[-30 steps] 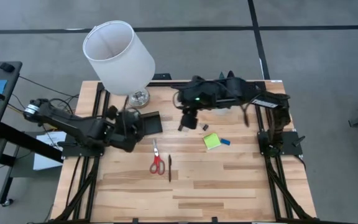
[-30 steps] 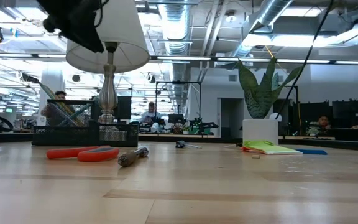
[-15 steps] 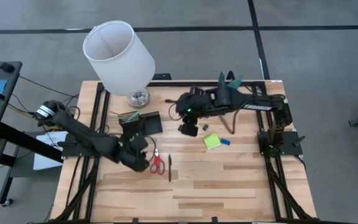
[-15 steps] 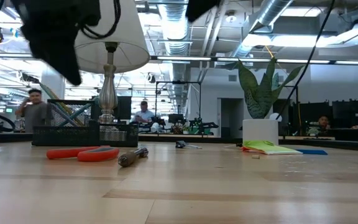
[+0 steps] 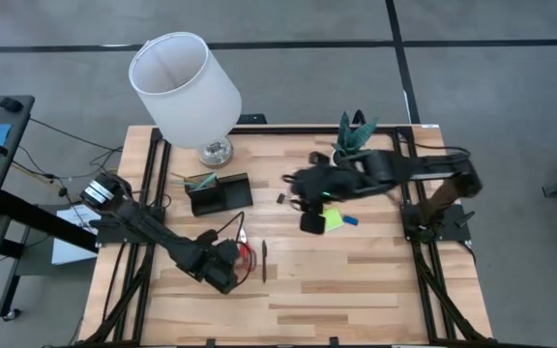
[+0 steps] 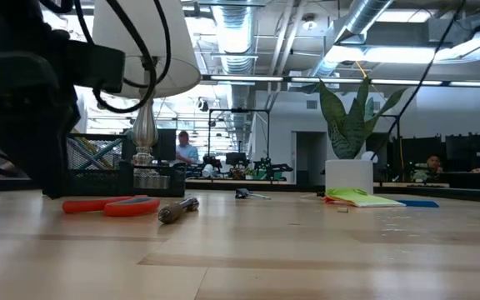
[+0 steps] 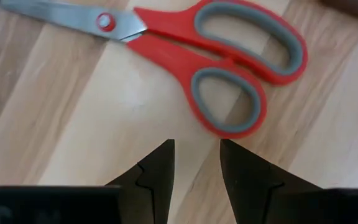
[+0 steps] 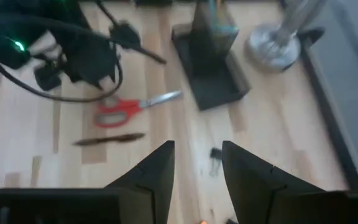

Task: Pick and place office supplies into organizer
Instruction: Put the brown pen into the black desk organizer

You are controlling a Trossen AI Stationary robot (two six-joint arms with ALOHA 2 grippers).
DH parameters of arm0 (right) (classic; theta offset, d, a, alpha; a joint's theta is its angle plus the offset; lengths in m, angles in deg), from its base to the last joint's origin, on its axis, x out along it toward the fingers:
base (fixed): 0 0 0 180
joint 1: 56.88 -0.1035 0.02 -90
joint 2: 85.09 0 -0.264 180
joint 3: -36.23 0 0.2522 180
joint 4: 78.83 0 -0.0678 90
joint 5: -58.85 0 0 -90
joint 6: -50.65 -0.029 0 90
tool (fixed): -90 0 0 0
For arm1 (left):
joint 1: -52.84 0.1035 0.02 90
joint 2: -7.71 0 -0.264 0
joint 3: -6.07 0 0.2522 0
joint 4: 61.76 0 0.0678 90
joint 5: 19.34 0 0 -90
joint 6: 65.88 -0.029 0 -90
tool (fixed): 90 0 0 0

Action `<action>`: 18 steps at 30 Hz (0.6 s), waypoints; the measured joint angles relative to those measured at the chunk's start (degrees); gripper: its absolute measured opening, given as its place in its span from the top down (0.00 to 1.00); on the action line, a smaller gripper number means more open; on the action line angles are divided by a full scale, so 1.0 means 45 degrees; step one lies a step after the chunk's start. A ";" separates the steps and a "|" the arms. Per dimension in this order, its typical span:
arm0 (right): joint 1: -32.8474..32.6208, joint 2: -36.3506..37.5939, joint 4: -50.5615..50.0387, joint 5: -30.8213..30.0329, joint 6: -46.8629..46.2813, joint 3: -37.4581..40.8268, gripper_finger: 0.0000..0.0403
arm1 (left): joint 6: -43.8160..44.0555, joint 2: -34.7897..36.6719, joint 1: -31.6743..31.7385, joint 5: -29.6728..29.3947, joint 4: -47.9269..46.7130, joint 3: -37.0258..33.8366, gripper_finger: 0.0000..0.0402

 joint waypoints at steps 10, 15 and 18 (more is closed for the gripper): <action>-0.1542 0.4594 0.9382 -0.2014 -0.1210 0.9713 0.69 | 0.0063 -0.0052 0.0000 -0.0549 0.1382 0.0000 0.70; -0.1708 0.5145 1.5037 -0.0922 -0.1127 1.3202 0.69 | 0.0116 -0.0053 0.0000 -0.1152 0.1278 0.0000 0.70; -0.1821 0.4773 1.7154 -0.0881 -0.1304 1.4550 0.69 | 0.0123 -0.0087 0.0007 -0.1431 0.1241 -0.0003 0.70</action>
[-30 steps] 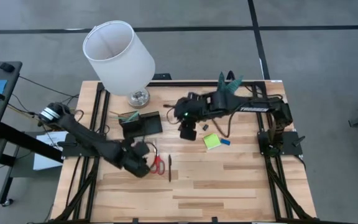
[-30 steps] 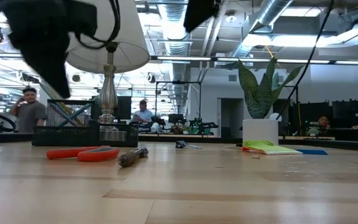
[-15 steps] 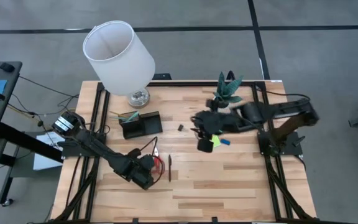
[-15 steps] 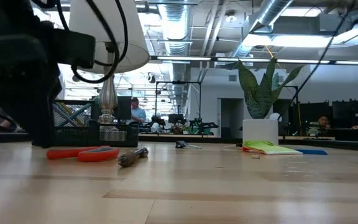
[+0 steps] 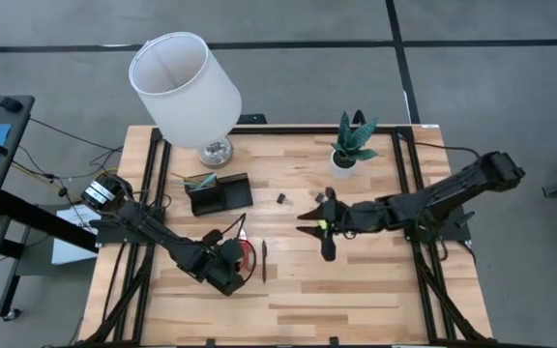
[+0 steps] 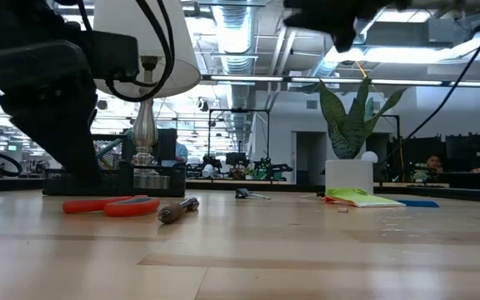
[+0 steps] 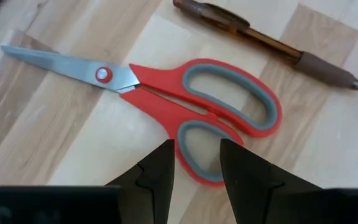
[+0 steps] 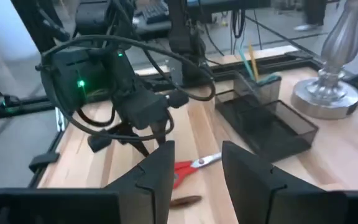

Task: Pick and place office supplies into organizer
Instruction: Put the brown pen into the black desk organizer

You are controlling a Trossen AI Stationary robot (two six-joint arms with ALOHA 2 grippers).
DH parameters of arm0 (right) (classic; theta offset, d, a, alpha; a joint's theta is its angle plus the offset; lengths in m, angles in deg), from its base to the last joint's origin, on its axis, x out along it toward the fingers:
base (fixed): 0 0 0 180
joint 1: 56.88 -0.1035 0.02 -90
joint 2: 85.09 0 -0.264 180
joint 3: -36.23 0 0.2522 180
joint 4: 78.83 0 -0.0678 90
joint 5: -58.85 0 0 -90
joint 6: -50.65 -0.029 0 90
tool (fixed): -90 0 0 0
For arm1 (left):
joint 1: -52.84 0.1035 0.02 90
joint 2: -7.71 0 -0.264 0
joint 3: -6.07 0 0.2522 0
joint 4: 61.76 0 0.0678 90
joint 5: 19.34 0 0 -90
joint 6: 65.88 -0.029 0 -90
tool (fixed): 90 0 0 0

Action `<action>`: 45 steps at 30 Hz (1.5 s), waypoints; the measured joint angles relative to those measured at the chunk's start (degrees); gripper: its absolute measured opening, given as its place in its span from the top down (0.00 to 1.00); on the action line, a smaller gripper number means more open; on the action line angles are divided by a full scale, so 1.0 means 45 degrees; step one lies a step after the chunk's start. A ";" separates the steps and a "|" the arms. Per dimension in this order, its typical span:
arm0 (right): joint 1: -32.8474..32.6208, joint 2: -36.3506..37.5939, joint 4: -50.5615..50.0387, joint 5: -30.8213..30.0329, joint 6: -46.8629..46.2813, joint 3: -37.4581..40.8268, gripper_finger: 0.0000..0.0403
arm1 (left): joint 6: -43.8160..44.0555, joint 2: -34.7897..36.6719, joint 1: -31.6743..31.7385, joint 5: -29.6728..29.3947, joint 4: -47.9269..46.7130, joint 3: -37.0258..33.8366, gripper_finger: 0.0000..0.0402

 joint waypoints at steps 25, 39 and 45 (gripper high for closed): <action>0.0138 -0.9034 0.3182 0.5682 0.5448 -0.3424 0.69 | -0.2182 -0.0009 -0.0060 0.1054 0.1254 0.0270 0.72; 0.0357 -1.0696 -0.4781 0.5986 1.1283 -0.8434 0.69 | -0.2027 -0.0009 -0.0343 0.4054 0.0478 0.0979 0.85; 0.0937 -1.0696 -0.5077 0.6609 1.1720 -0.8406 0.69 | -0.1692 -0.0009 -0.0449 0.4122 0.0384 0.0979 0.86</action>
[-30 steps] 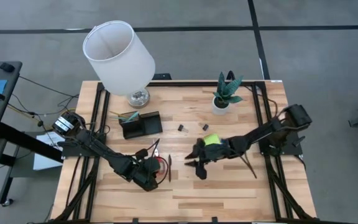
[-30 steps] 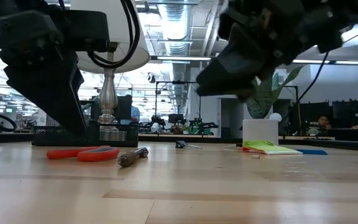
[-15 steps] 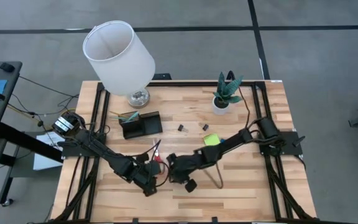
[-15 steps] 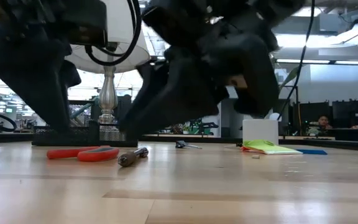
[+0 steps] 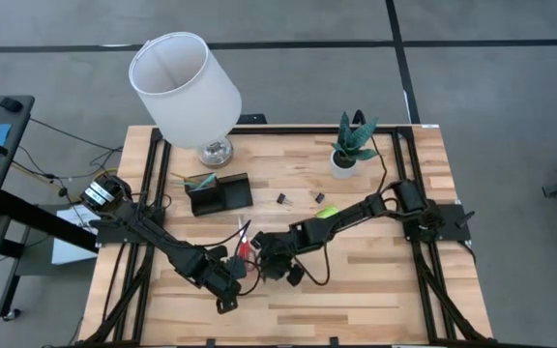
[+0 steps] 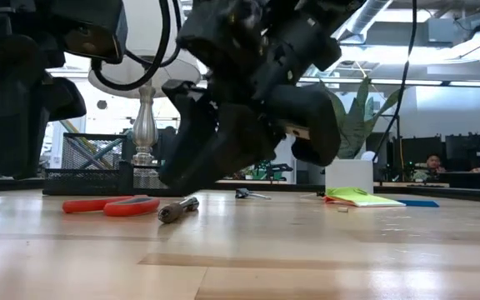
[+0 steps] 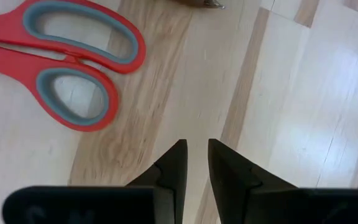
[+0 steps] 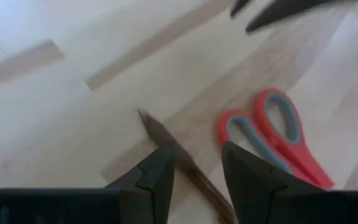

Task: Pick and place office supplies into organizer
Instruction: Put the brown pen into the black desk organizer

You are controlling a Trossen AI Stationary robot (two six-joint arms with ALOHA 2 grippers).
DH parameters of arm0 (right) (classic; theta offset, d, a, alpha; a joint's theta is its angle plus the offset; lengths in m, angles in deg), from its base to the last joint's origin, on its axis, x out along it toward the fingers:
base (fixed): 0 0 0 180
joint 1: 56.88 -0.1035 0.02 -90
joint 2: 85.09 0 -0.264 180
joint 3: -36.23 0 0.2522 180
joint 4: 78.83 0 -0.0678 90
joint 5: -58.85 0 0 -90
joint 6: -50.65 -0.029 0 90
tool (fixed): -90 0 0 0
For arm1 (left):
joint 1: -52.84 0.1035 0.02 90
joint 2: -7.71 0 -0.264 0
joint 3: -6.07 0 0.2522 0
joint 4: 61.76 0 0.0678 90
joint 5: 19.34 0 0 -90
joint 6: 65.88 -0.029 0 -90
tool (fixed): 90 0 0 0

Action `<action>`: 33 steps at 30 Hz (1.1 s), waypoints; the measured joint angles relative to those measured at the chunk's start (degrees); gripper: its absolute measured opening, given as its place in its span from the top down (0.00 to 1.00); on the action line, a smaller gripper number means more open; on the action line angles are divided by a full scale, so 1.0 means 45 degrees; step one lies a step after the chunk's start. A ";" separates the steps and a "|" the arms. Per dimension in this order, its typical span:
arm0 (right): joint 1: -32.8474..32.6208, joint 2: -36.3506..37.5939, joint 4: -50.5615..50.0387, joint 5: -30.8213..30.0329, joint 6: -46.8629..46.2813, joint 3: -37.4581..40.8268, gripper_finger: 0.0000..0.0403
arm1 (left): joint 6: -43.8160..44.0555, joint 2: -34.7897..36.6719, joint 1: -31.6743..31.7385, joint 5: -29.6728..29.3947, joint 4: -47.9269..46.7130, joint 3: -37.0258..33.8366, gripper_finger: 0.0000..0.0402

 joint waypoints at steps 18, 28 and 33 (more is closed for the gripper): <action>0.0289 -0.0181 0.0593 0.2091 0.0276 0.0002 0.69 | 0.0151 0.0000 0.0005 -0.0039 -0.0553 0.0000 0.86; 0.0363 -0.1360 0.1260 0.1894 0.0458 -0.0219 0.69 | 0.0641 0.0005 -0.0058 -0.0029 -0.0770 0.0005 0.86; 0.0803 -0.1355 0.1003 0.2444 0.0419 -0.0200 0.73 | 0.0641 0.0005 -0.0073 -0.0029 -0.0797 0.0005 0.86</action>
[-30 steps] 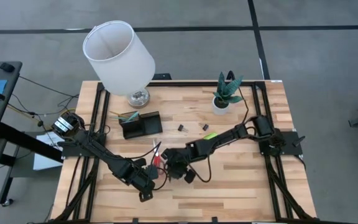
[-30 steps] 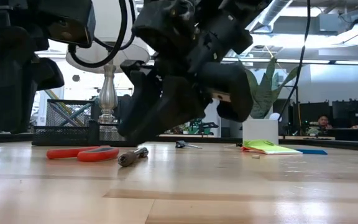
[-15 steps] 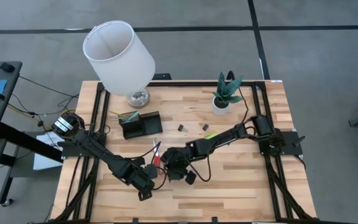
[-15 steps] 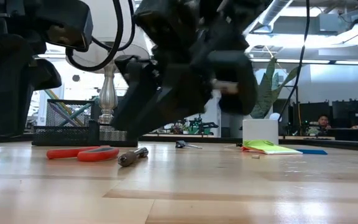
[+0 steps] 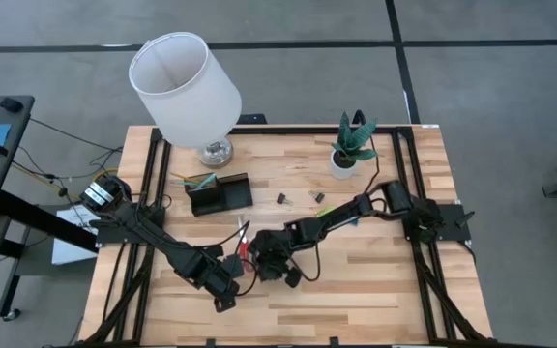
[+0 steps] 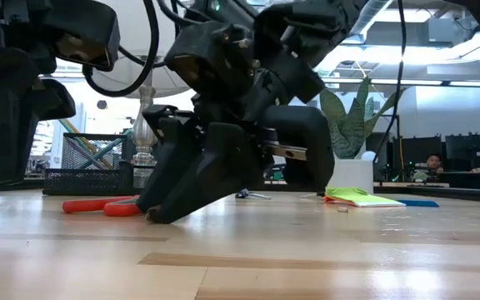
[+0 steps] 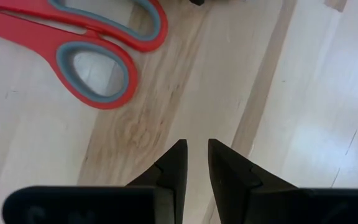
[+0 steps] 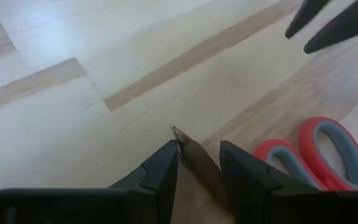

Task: Pick and place office supplies into organizer
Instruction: Put the brown pen into the black desk organizer

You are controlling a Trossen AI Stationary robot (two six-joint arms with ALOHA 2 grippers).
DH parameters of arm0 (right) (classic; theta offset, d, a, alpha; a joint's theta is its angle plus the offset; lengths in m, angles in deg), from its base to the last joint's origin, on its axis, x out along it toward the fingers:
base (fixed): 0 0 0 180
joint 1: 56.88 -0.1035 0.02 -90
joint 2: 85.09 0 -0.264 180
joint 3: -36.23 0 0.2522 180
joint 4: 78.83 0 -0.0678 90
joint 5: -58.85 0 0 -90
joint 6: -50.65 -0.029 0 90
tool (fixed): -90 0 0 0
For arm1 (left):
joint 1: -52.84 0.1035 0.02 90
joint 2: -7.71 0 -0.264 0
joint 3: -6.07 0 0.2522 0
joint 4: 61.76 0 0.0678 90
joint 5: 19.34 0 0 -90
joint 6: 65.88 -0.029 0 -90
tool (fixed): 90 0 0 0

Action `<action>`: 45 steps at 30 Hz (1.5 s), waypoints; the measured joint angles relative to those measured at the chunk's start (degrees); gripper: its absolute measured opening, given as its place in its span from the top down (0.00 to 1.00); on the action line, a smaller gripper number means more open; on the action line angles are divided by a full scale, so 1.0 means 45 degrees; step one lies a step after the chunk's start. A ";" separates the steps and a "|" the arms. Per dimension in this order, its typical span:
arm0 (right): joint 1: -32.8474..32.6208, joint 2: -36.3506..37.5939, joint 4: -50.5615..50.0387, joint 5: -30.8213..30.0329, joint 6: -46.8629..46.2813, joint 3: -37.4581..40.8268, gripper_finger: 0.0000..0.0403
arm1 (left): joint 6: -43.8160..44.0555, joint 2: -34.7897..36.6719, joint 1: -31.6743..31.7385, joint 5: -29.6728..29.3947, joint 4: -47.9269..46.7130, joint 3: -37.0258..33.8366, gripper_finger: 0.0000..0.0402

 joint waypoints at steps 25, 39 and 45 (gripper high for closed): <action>0.0327 -0.0554 0.0102 0.0838 -0.1599 0.0030 0.83 | 0.0719 0.0000 -0.0073 0.0282 0.0019 0.0000 0.86; 0.0590 -0.0199 0.1034 0.0943 -0.3705 0.0137 0.93 | 0.1078 0.0057 -0.0078 0.0033 -0.0022 0.0000 0.86; 0.1055 0.0525 0.3104 0.0345 -0.4766 0.0134 0.95 | 0.1742 0.1393 -0.0638 -0.2188 -0.2004 0.0547 0.86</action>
